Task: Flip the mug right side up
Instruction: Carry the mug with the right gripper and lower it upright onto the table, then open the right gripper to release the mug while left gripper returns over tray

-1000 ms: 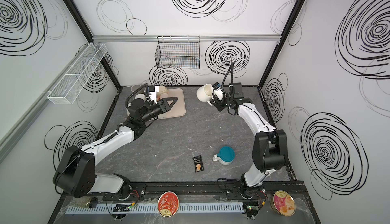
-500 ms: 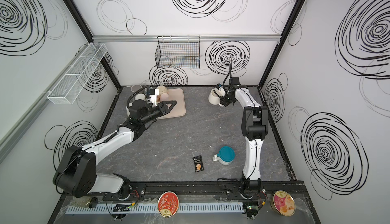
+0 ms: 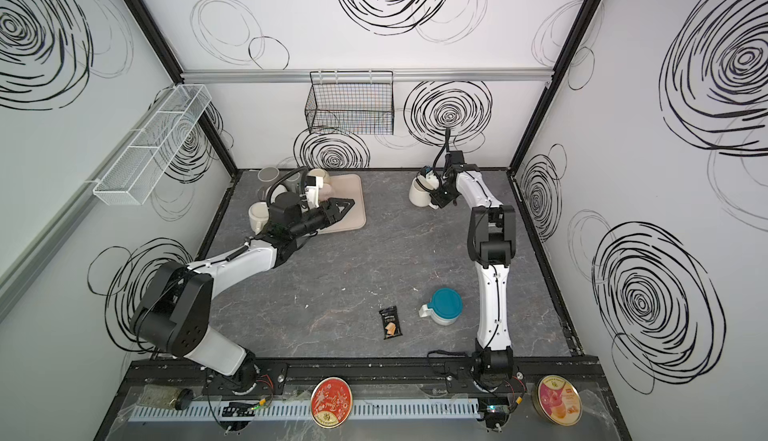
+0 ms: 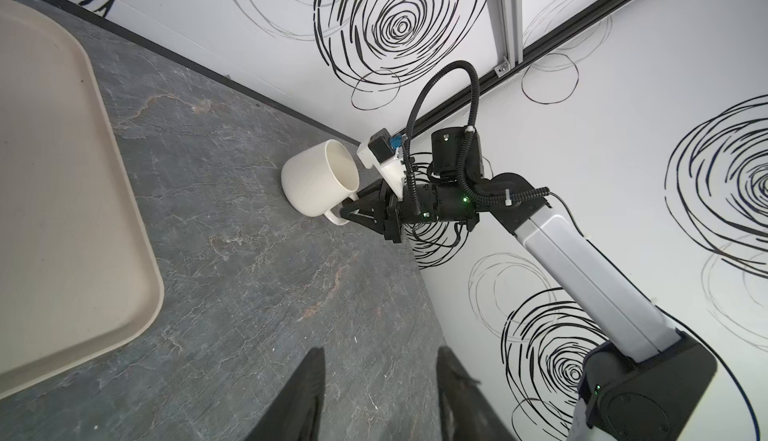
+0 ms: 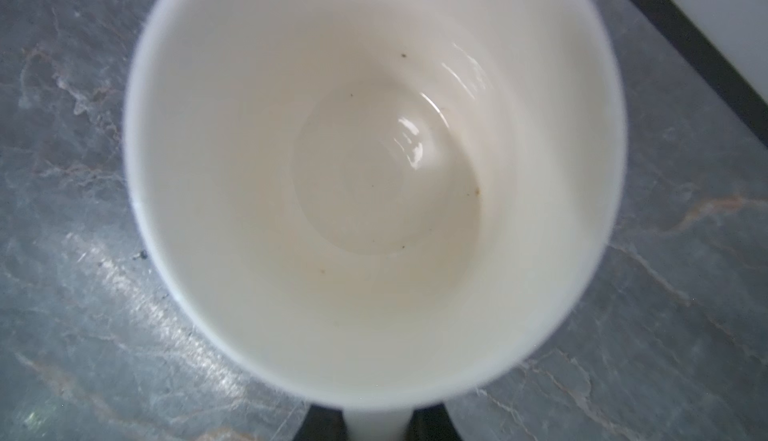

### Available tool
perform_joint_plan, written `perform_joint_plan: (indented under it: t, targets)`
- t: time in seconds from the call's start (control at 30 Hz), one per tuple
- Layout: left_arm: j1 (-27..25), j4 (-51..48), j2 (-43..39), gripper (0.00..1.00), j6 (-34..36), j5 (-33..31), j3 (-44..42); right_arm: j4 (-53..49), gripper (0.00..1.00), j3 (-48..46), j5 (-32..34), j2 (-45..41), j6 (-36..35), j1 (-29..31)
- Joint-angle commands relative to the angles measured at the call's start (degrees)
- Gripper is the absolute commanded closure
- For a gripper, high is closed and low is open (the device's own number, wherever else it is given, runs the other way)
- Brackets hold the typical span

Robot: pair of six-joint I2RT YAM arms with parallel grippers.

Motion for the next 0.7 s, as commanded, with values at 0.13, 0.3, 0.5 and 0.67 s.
perform_joint_plan:
  t: [0.13, 0.3, 0.5, 0.67]
  targets:
    - [-0.7, 6.8, 5.6, 0.57, -1.8, -0.4, 4.3, 2.0, 1.0, 10.1, -1.5, 5.4, -1.2, 0.9]
    - [-1.1, 9.2, 8.4, 0.58, -3.8, 0.3, 6.1, 2.5, 0.89, 11.4, 1.1, 6.7, -2.2, 1.0]
    - [-1.2, 9.1, 8.9, 0.58, -3.7, -0.2, 6.4, 3.2, 0.5, 10.6, 1.6, 4.6, -1.9, 0.2]
    - [-1.6, 9.0, 8.7, 0.58, -3.6, -0.5, 6.7, 5.6, 0.44, 7.2, 4.3, 2.1, -2.1, -0.3]
